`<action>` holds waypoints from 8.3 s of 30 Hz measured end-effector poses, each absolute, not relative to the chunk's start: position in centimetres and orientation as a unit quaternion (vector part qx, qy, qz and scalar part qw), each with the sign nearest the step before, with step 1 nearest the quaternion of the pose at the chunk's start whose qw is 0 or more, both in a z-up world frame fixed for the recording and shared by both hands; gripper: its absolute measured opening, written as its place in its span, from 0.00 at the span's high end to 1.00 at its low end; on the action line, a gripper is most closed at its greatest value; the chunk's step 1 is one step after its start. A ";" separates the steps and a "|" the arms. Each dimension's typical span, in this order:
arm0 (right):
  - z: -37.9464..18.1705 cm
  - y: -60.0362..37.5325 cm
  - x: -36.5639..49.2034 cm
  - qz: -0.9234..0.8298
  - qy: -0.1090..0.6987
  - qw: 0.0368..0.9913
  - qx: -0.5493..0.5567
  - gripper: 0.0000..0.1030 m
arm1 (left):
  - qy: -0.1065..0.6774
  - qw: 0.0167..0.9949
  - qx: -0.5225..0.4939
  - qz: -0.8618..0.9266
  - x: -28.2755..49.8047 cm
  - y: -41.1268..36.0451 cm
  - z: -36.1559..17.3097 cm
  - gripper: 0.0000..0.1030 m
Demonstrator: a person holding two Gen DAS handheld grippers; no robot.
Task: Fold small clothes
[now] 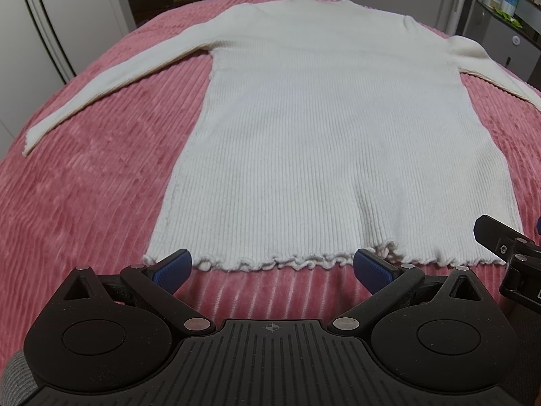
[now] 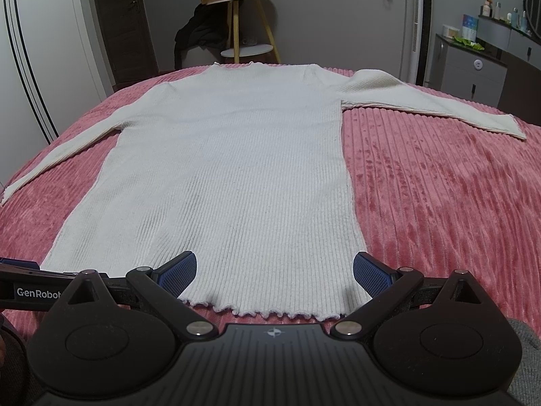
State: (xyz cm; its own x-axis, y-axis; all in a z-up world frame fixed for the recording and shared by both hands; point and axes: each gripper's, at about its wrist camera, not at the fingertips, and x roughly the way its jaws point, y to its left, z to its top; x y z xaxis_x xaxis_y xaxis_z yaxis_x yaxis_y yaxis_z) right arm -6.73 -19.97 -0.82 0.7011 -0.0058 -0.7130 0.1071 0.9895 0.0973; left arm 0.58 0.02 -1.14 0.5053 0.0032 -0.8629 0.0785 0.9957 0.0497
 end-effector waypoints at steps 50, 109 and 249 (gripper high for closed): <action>-0.6 -19.7 -6.5 0.026 0.381 0.921 0.073 0.04 | 0.486 0.872 0.048 -0.016 0.8 -0.4 -0.6 0.00; 2.6 -36.9 15.6 0.087 0.200 0.958 0.185 0.34 | 0.397 0.914 -0.003 -0.082 17.9 -5.3 -6.6 0.00; -6.9 -28.3 17.1 -0.092 0.309 0.947 0.000 0.27 | 0.345 0.920 -0.166 0.080 23.7 16.0 -2.5 0.16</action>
State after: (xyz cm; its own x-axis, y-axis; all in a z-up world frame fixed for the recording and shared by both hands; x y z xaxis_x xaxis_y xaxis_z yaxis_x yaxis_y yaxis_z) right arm 17.10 -28.30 -6.95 0.7918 -0.1746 -0.5853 0.1746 0.9830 -0.0569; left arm 23.65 16.04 -2.54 0.7493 0.0333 -0.6614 -0.2619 0.9322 -0.2498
